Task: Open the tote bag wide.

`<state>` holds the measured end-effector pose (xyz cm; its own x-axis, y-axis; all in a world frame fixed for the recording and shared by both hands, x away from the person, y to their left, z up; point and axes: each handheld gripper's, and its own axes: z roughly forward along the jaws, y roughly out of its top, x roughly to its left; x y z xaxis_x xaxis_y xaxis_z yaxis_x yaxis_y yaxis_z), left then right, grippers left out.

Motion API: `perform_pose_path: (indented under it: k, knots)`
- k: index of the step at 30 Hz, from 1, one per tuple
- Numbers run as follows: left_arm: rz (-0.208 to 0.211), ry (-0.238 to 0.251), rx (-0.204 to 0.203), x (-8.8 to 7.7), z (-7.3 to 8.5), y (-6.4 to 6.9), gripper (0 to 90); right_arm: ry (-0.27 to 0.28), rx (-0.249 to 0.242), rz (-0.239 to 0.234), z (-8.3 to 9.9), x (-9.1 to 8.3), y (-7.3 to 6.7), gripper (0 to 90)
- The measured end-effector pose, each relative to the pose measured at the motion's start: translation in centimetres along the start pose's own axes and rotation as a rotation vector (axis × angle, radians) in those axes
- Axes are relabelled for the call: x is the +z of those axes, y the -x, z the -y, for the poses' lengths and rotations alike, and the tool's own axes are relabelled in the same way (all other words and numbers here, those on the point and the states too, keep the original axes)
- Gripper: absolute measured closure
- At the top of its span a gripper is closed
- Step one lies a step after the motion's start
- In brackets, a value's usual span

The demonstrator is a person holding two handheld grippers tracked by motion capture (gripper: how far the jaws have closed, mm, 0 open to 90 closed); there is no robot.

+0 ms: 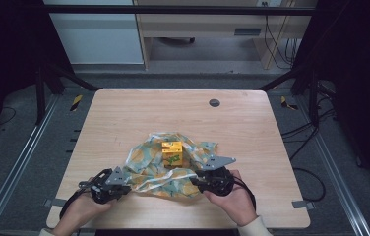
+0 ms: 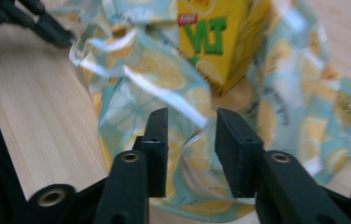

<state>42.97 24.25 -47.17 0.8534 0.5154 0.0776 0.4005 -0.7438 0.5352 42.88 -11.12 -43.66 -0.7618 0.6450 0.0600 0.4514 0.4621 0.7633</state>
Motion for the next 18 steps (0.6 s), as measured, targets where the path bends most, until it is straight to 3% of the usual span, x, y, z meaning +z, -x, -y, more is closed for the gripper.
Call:
perform_pose_path:
  k: [4,8,13,18]
  knots:
    - [-0.004,-0.004,-0.007,0.0,0.1,-0.2,88.8,0.067,0.018,0.056,-1.6,-1.0,1.3,56.2]
    - [-0.003,-0.006,-0.012,0.2,0.2,-0.1,88.7,0.067,0.015,0.092,-2.9,-0.6,2.3,51.9]
    - [-0.013,-0.004,-0.022,0.1,0.4,-0.1,88.7,0.032,0.026,0.119,-4.4,2.1,4.5,48.5]
    - [-0.014,0.001,-0.033,0.0,0.6,-0.3,88.5,-0.036,0.028,0.107,-4.7,4.8,5.2,44.4]
